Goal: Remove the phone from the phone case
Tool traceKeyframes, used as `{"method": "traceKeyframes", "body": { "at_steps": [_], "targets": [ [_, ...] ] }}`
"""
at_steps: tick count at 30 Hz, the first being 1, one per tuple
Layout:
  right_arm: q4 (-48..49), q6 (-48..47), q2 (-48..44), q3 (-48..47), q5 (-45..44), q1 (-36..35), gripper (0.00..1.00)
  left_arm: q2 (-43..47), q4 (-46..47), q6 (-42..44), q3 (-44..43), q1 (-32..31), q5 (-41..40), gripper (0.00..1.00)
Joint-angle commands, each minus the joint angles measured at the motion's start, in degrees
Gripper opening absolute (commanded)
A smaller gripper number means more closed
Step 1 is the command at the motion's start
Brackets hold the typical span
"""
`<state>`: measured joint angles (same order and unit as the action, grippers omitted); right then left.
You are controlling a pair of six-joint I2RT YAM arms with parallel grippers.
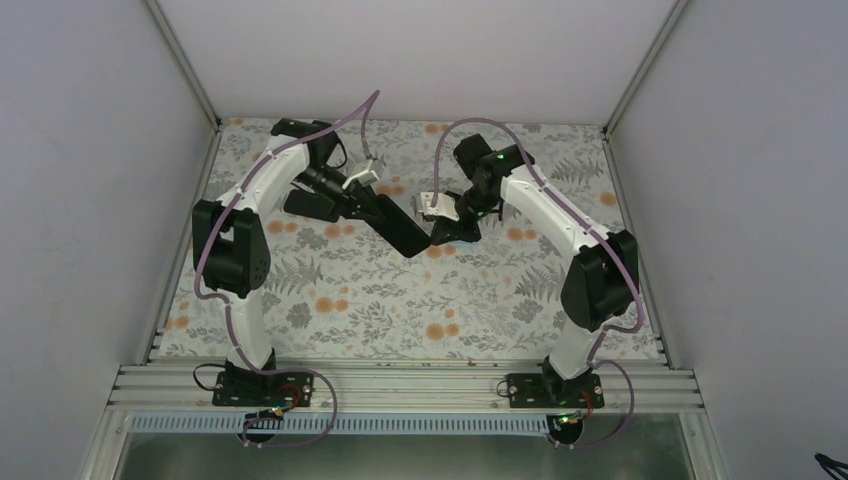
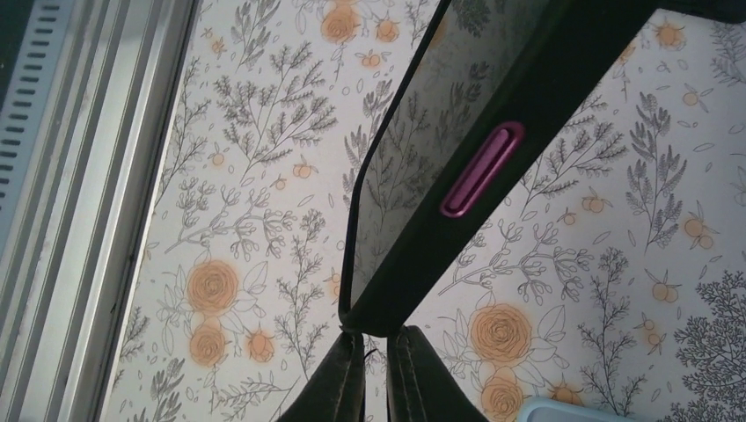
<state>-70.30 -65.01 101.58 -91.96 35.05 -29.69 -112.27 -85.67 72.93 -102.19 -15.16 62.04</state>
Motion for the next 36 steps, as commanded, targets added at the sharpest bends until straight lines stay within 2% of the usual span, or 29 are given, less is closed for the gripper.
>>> {"method": "traceKeyframes", "body": {
  "at_steps": [1, 9, 13, 14, 17, 20, 26, 28, 36],
  "targets": [
    [-3.5, -3.5, -1.9, -0.6, 6.0, -1.8, 0.03, 3.0, 7.7, 1.9, 0.7, -0.4, 4.2, 0.02],
    [-3.6, -0.8, 3.1, -3.5, 14.2, 3.3, 0.03, 6.3, 7.7, 2.4, 2.5, -1.1, 5.5, 0.02],
    [-3.5, -0.6, 2.0, -3.1, 16.3, 4.1, 0.03, 5.7, 7.8, 1.8, 1.2, -1.0, 3.6, 0.02],
    [-3.5, -0.6, 1.3, -3.0, 17.0, 4.6, 0.05, 5.4, 7.8, 1.3, 0.9, -0.9, 3.5, 0.02],
    [-3.5, 0.8, -0.4, -2.6, 18.5, 5.8, 0.28, 5.2, 7.8, 1.2, 0.5, -0.6, 3.8, 0.02],
    [-3.5, 1.7, -1.9, -1.0, 19.9, 5.9, 0.43, 4.5, 7.8, 0.4, -0.6, -0.6, 4.0, 0.02],
    [-3.4, 2.6, -1.2, -0.3, 21.8, 6.0, 0.44, 4.4, 7.8, -0.3, -1.4, -0.6, 4.2, 0.02],
    [-3.3, 2.9, 0.1, -1.0, 22.0, 6.0, 0.48, 4.5, 7.8, -0.4, -1.5, -0.5, 4.4, 0.02],
    [5.6, 10.8, -2.9, -1.2, 21.9, 8.9, 0.53, 6.0, 7.8, -0.3, 0.1, -0.5, 3.6, 0.02]
  ]
}}
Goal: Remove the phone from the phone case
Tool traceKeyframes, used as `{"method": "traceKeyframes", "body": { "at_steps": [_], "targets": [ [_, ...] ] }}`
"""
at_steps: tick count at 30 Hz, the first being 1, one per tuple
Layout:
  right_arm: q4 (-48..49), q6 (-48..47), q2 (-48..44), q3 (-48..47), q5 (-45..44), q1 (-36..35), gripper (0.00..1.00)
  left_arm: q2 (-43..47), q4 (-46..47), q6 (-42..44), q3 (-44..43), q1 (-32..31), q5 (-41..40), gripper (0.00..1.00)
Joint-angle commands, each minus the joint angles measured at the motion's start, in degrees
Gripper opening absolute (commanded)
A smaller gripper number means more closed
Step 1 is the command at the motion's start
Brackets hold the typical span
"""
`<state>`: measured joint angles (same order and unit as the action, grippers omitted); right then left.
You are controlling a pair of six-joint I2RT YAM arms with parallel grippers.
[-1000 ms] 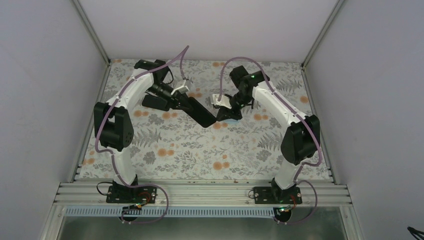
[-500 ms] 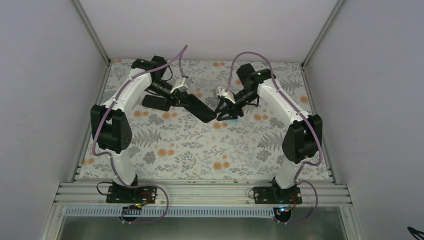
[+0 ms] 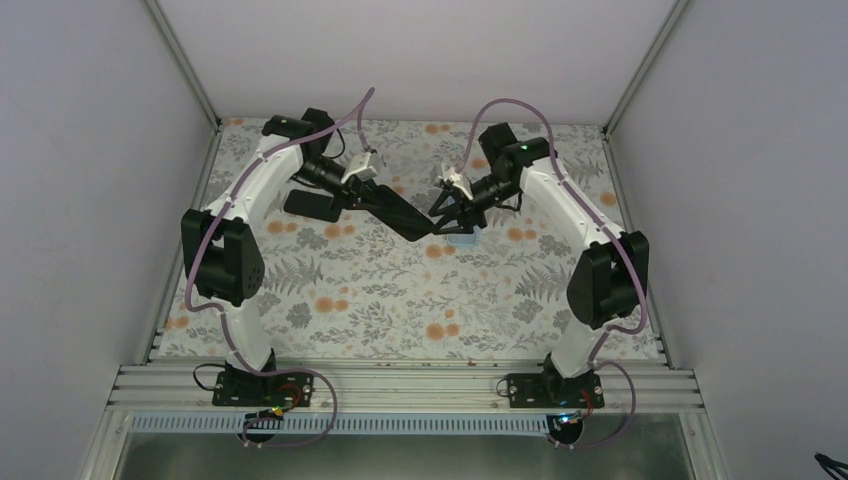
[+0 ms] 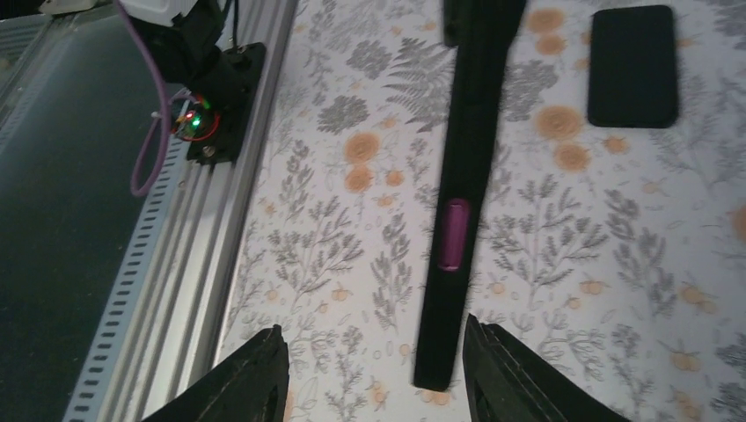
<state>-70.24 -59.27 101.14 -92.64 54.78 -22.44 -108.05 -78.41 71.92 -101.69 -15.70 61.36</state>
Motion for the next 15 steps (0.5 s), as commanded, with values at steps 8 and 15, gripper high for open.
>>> {"method": "traceKeyframes", "body": {
  "at_steps": [8, 15],
  "targets": [
    [25.4, 18.8, -12.9, 13.1, -10.7, -0.6, 0.54, 1.9, 0.5, -1.1, -2.6, 0.0, 4.9, 0.02],
    [33.2, 24.8, -13.3, 18.3, -15.5, -3.1, 0.54, 1.0, 0.5, -1.8, -3.8, 0.0, 5.2, 0.02]
  ]
}}
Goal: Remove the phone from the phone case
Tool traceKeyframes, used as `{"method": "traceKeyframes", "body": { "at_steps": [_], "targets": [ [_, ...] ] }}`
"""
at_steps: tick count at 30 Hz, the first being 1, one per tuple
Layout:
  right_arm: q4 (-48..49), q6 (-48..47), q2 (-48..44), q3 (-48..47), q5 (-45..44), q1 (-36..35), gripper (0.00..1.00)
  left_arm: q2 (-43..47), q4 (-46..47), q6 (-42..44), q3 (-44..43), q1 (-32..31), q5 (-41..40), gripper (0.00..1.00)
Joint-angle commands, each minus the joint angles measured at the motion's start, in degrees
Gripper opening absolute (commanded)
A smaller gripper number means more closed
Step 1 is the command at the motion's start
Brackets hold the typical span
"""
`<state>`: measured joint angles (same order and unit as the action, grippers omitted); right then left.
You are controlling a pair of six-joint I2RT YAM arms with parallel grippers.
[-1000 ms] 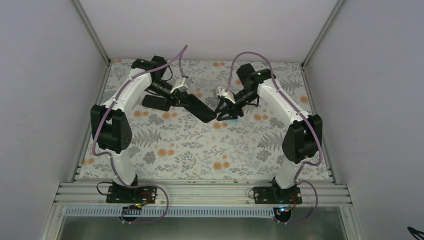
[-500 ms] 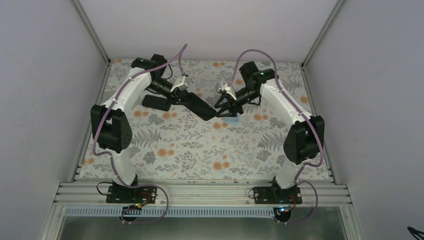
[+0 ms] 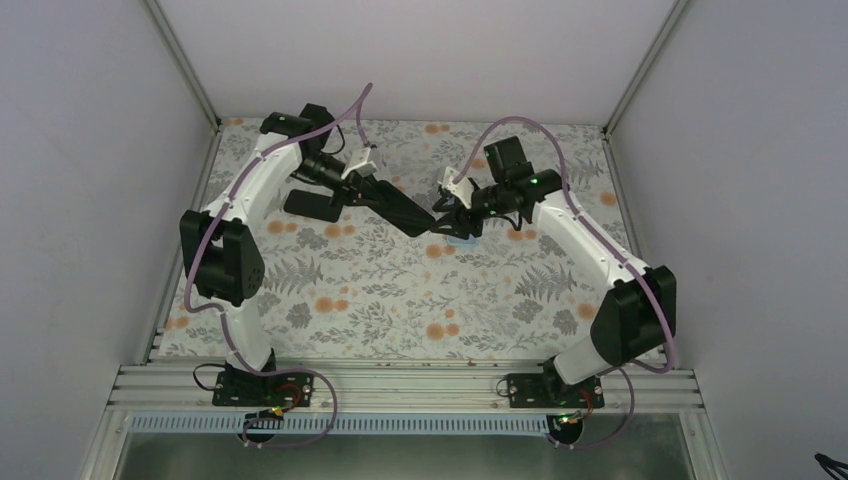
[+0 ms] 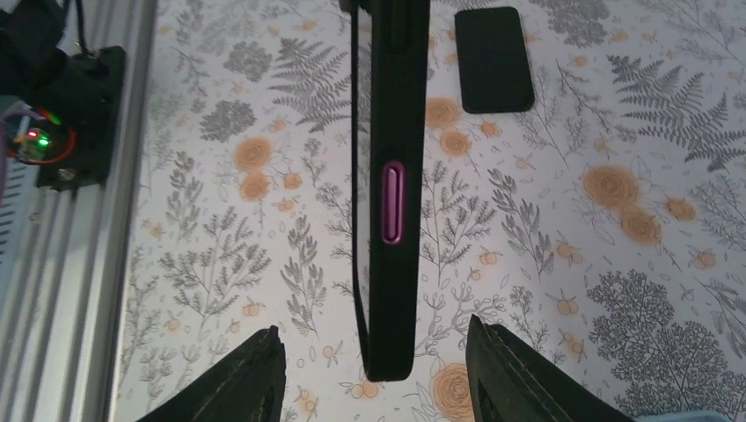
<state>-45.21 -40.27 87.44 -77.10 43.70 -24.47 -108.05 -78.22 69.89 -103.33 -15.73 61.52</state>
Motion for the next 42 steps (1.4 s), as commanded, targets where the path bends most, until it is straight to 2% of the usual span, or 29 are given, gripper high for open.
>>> {"method": "traceKeyframes", "body": {
  "at_steps": [1, 5, 9, 14, 18, 23, 30, 42],
  "targets": [
    [9.4, 6.7, 0.4, 3.2, -4.8, -1.1, 0.54, 1.1, 0.3, 0.2, -2.1, 0.0, 5.2, 0.02],
    [11.9, 8.3, 0.9, 3.4, -5.9, -1.1, 0.49, 1.6, 0.3, 0.3, -1.7, 0.0, 5.1, 0.02],
    [10.5, 7.5, 2.1, 2.3, -4.2, -1.0, 0.24, 2.2, 0.3, 0.7, -1.1, 0.0, 5.2, 0.02],
    [7.2, 5.3, 3.1, 0.9, -3.2, -0.2, 0.05, 2.4, 0.3, 0.8, -0.8, 0.0, 5.6, 0.02],
    [3.8, 2.6, 3.6, -0.4, 0.8, 1.4, 0.03, 2.9, 0.3, 1.6, -0.2, 0.0, 5.2, 0.02],
    [-12.4, -9.9, 7.2, -8.7, 10.8, 4.9, 0.03, 3.3, 0.3, 3.0, 0.8, 0.0, 4.4, 0.02],
    [-28.3, -23.6, 16.0, -17.6, 14.6, 7.3, 0.03, 5.9, 0.3, 5.3, 3.6, -0.9, 5.6, 0.02],
    [-28.5, -32.9, 14.8, -13.5, 8.2, 8.0, 0.03, 9.6, 0.2, 5.5, 4.8, -1.5, 6.4, 0.02]
  ]
}}
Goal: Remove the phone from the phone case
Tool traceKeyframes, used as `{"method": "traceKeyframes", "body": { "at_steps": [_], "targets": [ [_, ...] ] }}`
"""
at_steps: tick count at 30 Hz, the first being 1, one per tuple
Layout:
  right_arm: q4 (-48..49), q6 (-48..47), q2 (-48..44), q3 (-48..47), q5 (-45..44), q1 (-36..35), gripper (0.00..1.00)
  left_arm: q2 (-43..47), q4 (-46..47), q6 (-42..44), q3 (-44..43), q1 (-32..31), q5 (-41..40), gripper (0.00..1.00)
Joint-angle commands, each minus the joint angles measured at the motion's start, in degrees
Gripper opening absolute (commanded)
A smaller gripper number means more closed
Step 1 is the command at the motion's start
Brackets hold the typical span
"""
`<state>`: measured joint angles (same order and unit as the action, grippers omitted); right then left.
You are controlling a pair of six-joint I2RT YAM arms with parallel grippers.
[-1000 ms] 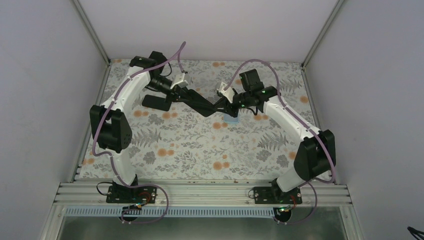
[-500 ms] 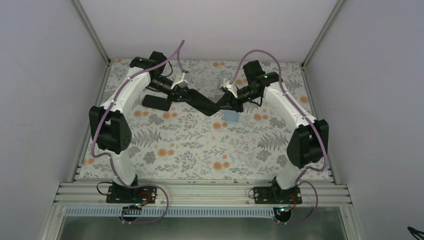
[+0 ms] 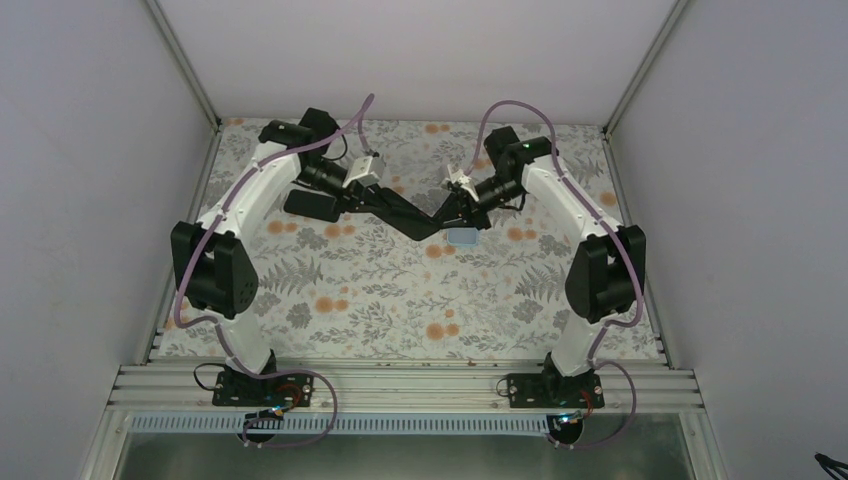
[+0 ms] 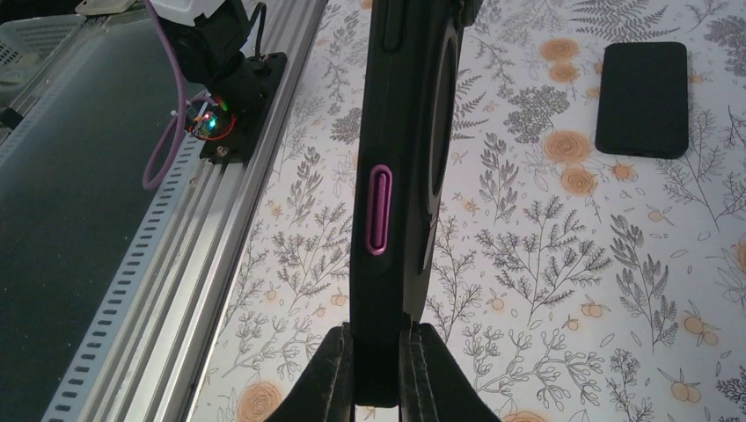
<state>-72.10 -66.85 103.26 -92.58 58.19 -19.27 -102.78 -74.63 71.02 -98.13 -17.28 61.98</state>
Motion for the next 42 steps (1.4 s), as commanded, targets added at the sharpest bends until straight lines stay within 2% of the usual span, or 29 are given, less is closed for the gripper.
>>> {"method": "traceKeyframes", "body": {
  "at_steps": [1, 8, 15, 20, 38, 42],
  "targets": [
    [-1.6, -7.0, -1.0, 2.3, -6.7, 3.0, 0.03, 4.5, -3.3, 4.3, -0.4, 0.1, 6.2, 0.02],
    [-1.7, -10.7, -0.3, 2.7, -9.9, 4.0, 0.03, 6.4, -3.3, 4.5, 1.8, -1.5, 7.2, 0.02],
    [-1.8, -12.7, -0.6, 3.1, -15.2, 4.0, 0.03, 8.3, -3.3, 3.6, 4.8, -4.2, 2.2, 0.02],
    [-1.8, -13.7, -0.8, 4.2, -17.5, 4.0, 0.03, 9.5, -3.3, 4.4, 6.9, -5.2, 2.1, 0.02],
    [-1.9, -16.9, -1.1, 6.7, -28.5, 3.8, 0.03, 8.2, -3.4, 2.7, 11.0, -13.7, -4.3, 0.02],
    [-2.0, -17.4, -1.8, 7.9, -28.7, 3.5, 0.03, 7.5, -3.4, 2.4, 11.4, -14.7, -4.9, 0.02]
  ]
}}
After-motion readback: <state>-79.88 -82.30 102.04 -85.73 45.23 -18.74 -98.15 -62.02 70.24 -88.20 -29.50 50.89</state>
